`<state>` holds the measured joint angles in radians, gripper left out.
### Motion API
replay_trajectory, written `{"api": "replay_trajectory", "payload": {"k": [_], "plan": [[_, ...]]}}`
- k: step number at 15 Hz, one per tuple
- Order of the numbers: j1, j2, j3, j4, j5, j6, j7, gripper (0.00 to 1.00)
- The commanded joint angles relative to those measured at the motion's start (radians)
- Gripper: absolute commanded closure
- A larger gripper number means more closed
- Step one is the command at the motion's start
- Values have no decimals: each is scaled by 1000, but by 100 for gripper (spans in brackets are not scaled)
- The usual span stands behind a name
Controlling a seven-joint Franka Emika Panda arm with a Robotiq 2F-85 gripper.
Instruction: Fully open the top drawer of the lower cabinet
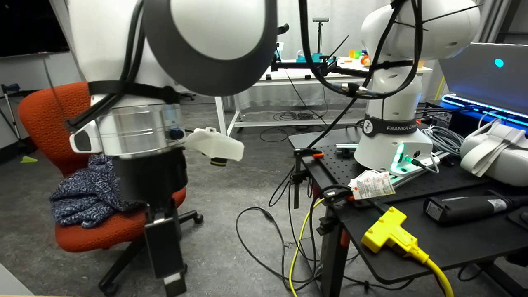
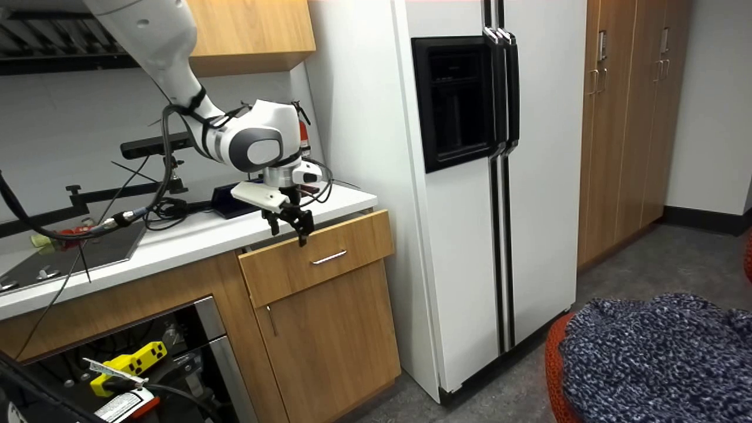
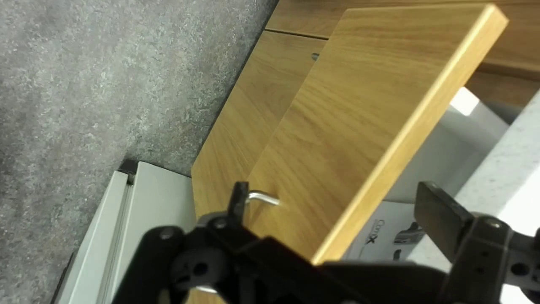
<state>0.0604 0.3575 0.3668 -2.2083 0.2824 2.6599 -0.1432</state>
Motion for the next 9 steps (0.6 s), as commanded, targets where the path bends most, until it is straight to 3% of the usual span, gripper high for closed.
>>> {"api": "replay_trajectory", "payload": {"k": [1, 9], "plan": [[64, -100, 17, -103, 27, 62, 18, 0], [180, -116, -6, -202, -40, 204, 140, 0]]}}
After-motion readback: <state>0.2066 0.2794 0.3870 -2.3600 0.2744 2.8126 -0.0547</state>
